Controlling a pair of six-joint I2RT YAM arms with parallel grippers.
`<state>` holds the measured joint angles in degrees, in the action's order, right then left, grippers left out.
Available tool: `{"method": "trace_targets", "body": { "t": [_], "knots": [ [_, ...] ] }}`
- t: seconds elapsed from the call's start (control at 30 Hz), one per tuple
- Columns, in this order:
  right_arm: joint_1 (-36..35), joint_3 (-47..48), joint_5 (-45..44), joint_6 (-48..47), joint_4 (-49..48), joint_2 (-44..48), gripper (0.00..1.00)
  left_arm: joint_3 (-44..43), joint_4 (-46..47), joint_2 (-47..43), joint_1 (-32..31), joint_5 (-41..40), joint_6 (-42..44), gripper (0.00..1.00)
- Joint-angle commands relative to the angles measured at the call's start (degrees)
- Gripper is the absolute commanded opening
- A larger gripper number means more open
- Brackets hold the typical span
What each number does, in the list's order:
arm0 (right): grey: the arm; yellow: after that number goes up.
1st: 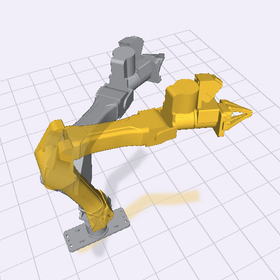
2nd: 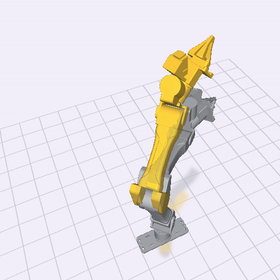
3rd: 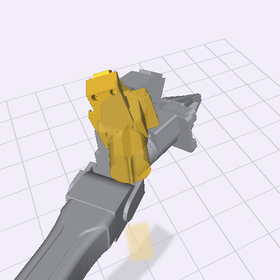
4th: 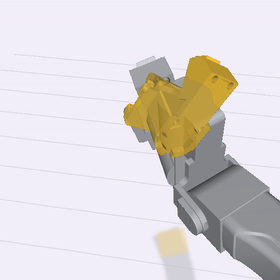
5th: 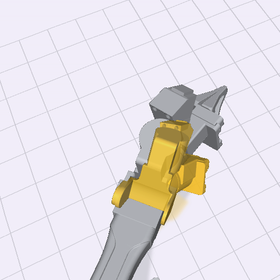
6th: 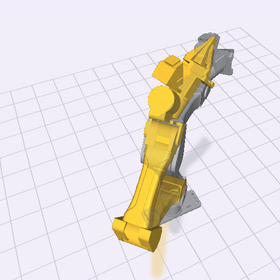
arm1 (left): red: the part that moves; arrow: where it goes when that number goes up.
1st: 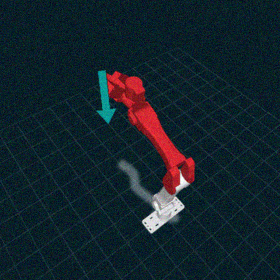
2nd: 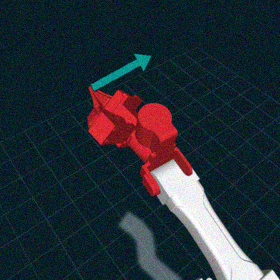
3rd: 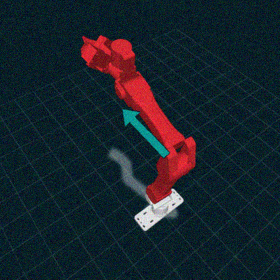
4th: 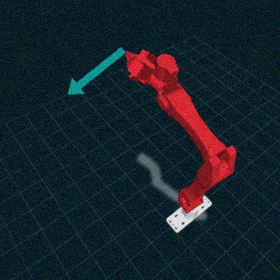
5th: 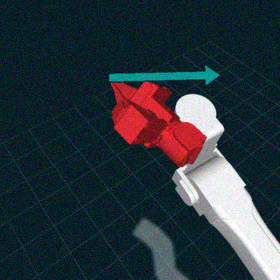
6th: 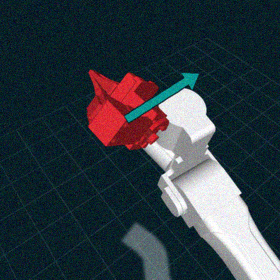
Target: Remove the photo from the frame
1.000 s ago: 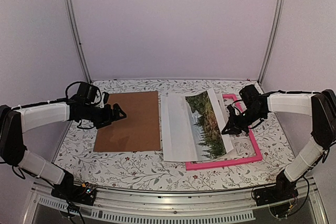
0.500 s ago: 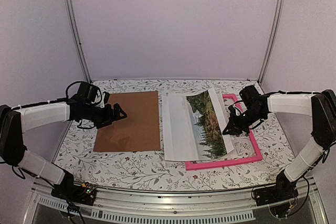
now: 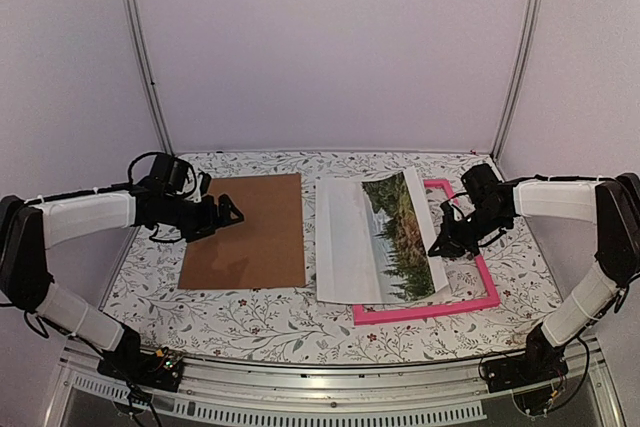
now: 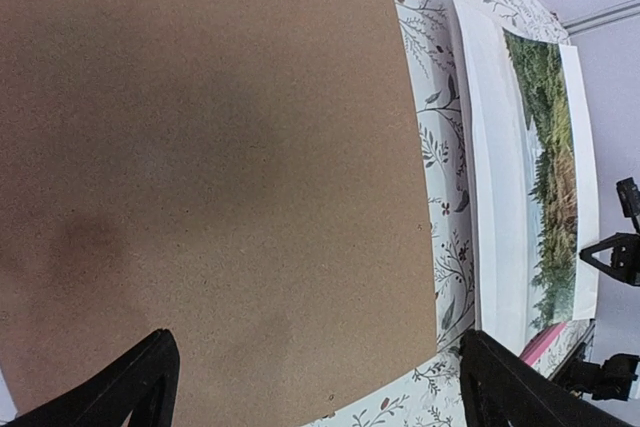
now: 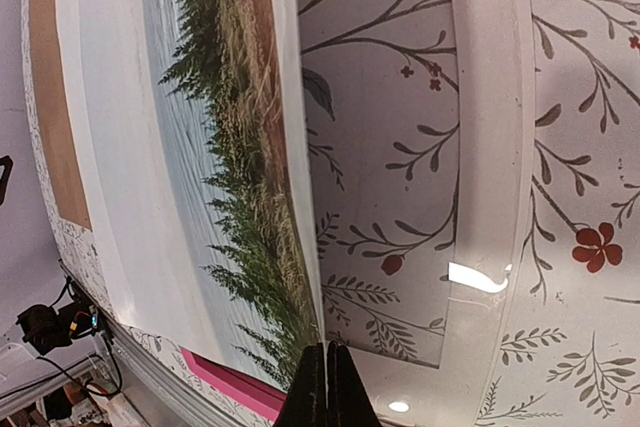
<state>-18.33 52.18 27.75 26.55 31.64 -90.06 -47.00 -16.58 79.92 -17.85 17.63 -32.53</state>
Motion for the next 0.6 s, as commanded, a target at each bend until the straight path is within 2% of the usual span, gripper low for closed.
{"method": "trace_targets", "body": {
  "t": [0.0, 0.17, 0.4, 0.57],
  "knots": [
    [0.3, 0.0, 0.5, 0.0, -1.5, 0.6, 0.00, -1.2, 0.9, 0.8, -0.9, 0.9, 0.9, 0.99],
    [0.2, 0.2, 1.1, -0.2, -2.3, -0.4, 0.01, -0.8, 1.0, 0.6, -1.0, 0.6, 1.0, 0.99],
    [0.3, 0.4, -0.4, -0.8, -2.1, -1.2, 0.08, -0.3, 1.0, 0.3, -1.0, 0.1, 1.0, 0.99],
    [0.3, 0.3, -2.0, -1.4, -1.6, -0.7, 0.33, 0.3, 1.3, -0.2, -1.0, 0.1, 0.8, 0.99]
  ]
}}
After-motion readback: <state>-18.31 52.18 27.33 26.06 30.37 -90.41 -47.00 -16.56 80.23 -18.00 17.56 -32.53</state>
